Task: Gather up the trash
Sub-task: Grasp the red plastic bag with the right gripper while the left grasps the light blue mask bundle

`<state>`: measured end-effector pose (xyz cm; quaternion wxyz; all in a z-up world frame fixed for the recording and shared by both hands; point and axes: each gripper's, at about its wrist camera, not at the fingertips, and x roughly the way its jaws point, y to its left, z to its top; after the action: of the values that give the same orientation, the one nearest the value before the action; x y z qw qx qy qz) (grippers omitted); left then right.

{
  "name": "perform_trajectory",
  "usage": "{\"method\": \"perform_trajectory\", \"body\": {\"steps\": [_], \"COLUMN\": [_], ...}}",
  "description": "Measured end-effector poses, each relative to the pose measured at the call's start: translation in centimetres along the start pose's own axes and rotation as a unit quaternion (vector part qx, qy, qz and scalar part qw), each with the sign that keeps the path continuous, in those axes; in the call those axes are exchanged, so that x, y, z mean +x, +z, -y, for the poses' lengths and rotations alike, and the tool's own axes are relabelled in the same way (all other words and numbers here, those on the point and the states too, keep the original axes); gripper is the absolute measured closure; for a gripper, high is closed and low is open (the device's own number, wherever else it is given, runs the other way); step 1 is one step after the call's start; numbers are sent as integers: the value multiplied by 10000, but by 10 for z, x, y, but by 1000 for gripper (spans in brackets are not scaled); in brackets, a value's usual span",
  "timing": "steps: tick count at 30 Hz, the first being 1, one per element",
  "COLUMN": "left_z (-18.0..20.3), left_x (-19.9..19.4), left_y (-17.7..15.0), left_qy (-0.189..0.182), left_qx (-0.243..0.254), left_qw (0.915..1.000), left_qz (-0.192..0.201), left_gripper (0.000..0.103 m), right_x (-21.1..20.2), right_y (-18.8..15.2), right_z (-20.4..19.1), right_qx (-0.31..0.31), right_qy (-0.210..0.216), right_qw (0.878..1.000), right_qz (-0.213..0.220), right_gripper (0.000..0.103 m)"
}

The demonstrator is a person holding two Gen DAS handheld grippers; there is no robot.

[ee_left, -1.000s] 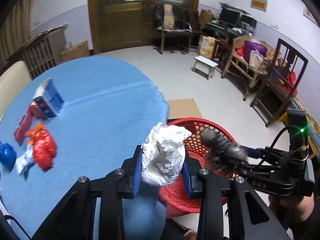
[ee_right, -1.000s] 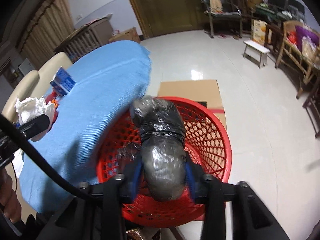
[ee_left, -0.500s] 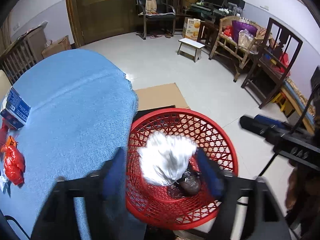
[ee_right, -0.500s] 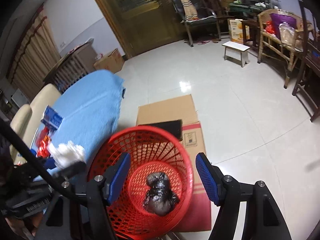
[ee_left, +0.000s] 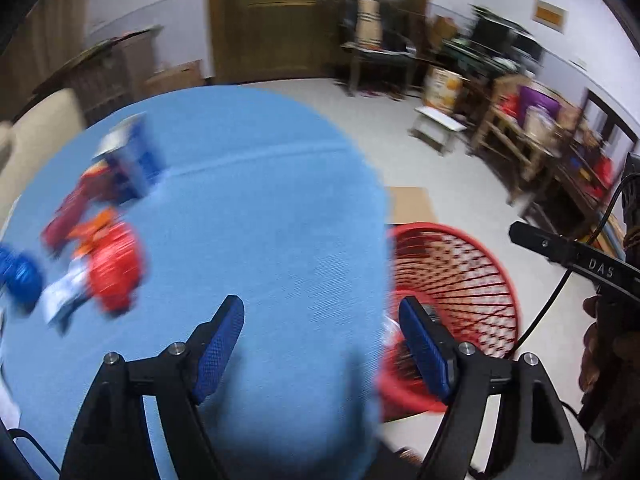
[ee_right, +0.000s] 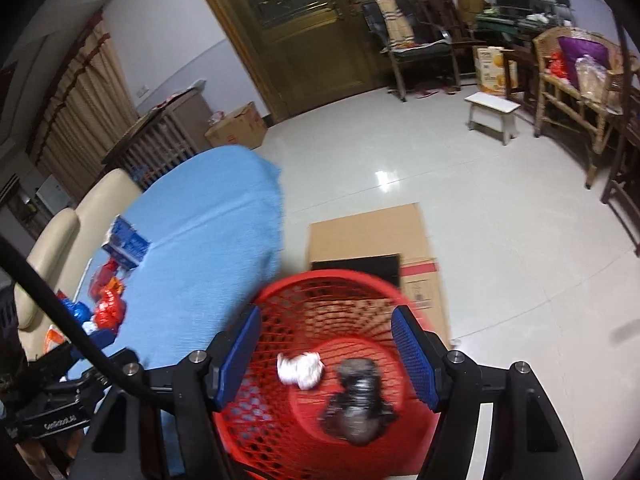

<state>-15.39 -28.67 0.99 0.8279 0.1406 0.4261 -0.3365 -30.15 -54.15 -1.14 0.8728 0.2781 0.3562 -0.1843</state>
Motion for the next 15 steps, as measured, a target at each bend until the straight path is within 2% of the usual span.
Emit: {"method": "perform_trajectory", "body": {"steps": [4,7,10,15], "left_z": [-50,-93,-125,-164], "left_x": [-16,-32,-42,-52], "left_y": [-22,-40,-52,-62], "left_qy": [429,722,822,899], "left_qx": [-438,-890,-1275,-1730], "left_qw": [9981,9934,9883,9803], "left_qz": [-19,63,135,310], "left_gripper": [23,23,23,23], "right_x": [24,47,65,71], "right_y": [-3,-6,-8,-11], "right_z": [-47,-91,-135,-198], "right_qx": [-340,-538,-852,-1332], "right_qy": [300,589,781,1011], "right_qw": [9988,9959,9916,9840], "right_qz": [-200,-421,-589,-619], "right_gripper": [32,32,32,32]}}
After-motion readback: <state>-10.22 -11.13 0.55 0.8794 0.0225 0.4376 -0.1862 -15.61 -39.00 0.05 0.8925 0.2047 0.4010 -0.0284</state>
